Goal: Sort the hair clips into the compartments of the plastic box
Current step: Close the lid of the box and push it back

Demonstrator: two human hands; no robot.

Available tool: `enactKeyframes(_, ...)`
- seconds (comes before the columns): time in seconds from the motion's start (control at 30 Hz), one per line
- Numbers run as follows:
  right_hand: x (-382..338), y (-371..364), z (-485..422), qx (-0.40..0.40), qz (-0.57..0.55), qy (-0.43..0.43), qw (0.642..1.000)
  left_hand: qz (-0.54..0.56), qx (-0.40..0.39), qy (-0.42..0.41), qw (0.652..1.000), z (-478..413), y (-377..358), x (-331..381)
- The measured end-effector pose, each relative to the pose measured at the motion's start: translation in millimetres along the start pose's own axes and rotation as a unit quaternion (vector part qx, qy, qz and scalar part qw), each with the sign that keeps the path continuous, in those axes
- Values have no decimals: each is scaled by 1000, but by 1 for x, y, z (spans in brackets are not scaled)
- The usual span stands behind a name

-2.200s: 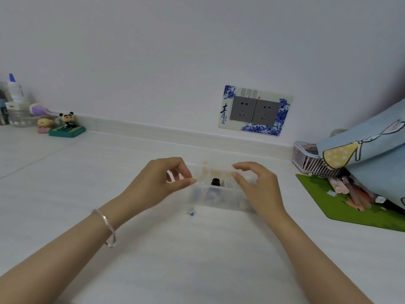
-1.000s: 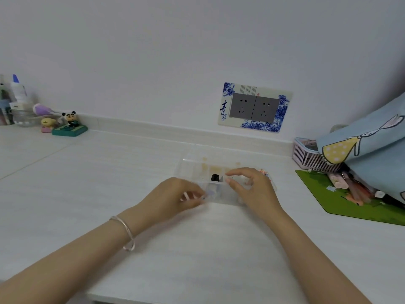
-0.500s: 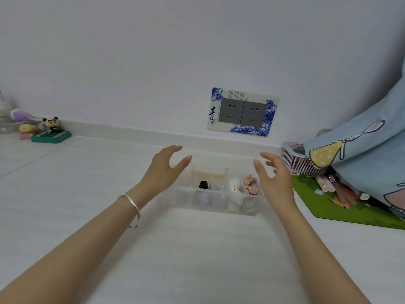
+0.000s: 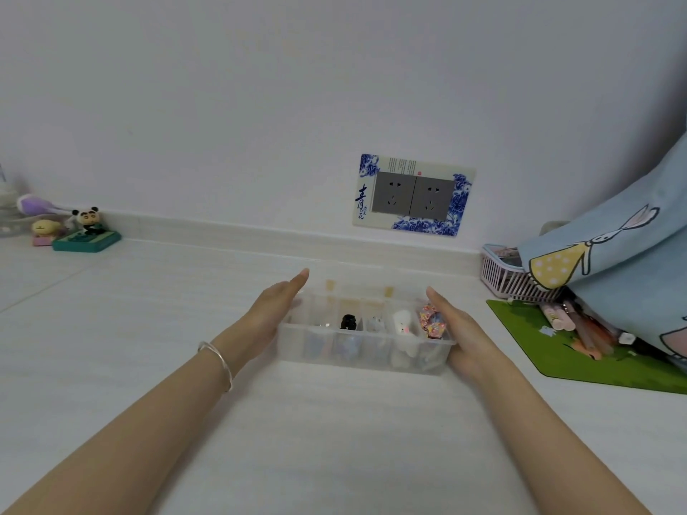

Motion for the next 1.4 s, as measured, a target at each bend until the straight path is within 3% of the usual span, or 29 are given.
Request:
enactKeyframes(0.13,-7,-1,3,19,-10,53,998,4,22,-44,999,3,-1,6)
enactKeyframes(0.3,-21,-4,8,37,71,120,990,-19,50,-102,993,5,-1,14)
enactKeyframes(0.53,-51,-17,37,32,202,237,950,-17,102,-187,977,26,0,38)
enactKeyframes(0.67,-49,-8,39,58,248,234,938,-24,112,-184,976,35,6,35)
enactKeyframes(0.8,-35,-3,35,24,315,207,926,-81,103,-186,974,34,10,24)
enactKeyframes(0.97,-21,-6,36,-39,276,148,949,-79,56,-114,989,30,10,10)
enactKeyframes(1.17,-24,-7,38,-34,271,161,948,-103,-11,-55,993,27,13,6)
enactKeyframes(1.3,-23,-10,41,-30,291,154,944,-183,-29,-92,978,32,10,16)
enactKeyframes(1.4,-29,-7,48,27,375,232,897,-311,-18,-161,937,42,4,23)
Point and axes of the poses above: each hand's wrist, its own z-axis away from the middle knuckle, its own y-axis out of the back of the hand, x = y × z, the point moved 5 cm from there along -z, towards the middle knuckle, and after that the axes turned 5 degrees about -x, right-handed, at the moved point
